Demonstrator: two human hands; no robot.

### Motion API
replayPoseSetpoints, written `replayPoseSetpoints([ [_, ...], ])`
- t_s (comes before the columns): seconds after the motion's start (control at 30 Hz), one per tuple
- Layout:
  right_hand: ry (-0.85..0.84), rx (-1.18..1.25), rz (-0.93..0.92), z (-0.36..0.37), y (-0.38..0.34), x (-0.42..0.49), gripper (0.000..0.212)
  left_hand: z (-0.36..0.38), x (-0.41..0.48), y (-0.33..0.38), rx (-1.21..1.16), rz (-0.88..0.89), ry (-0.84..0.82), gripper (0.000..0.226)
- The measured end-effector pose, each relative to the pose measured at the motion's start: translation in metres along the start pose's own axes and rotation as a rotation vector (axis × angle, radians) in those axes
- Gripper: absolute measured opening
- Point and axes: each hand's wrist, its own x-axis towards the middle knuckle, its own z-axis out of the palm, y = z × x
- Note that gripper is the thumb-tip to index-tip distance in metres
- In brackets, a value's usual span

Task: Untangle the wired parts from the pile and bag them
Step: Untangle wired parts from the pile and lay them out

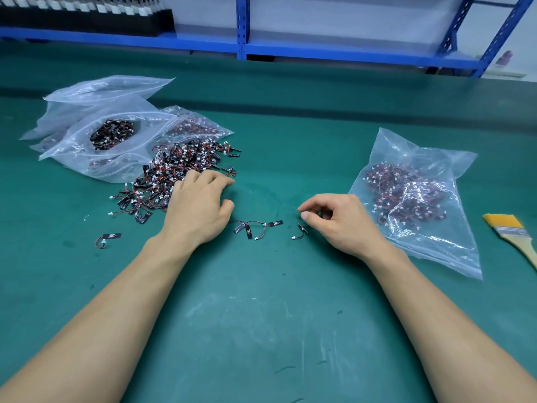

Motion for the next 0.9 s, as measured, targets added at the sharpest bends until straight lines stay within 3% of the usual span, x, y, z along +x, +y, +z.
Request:
replayPoseSetpoints([
  [0.47,-0.01,0.012,0.016,0.0,0.001,0.0,0.01,0.003,0.002,0.0,-0.044,-0.008,-0.029,0.035],
  [0.63,0.038,0.081,0.022,0.001,-0.002,0.001,0.009,-0.013,-0.006,0.017,-0.278,0.217,0.03,0.033],
  [0.77,0.079,0.256,0.062,0.0,-0.009,0.002,0.013,-0.021,-0.016,0.034,-0.444,0.432,-0.063,0.037],
  [0.9,0.101,0.409,0.124,-0.002,-0.015,0.003,0.021,-0.023,-0.02,0.042,-0.579,0.484,-0.15,0.047],
])
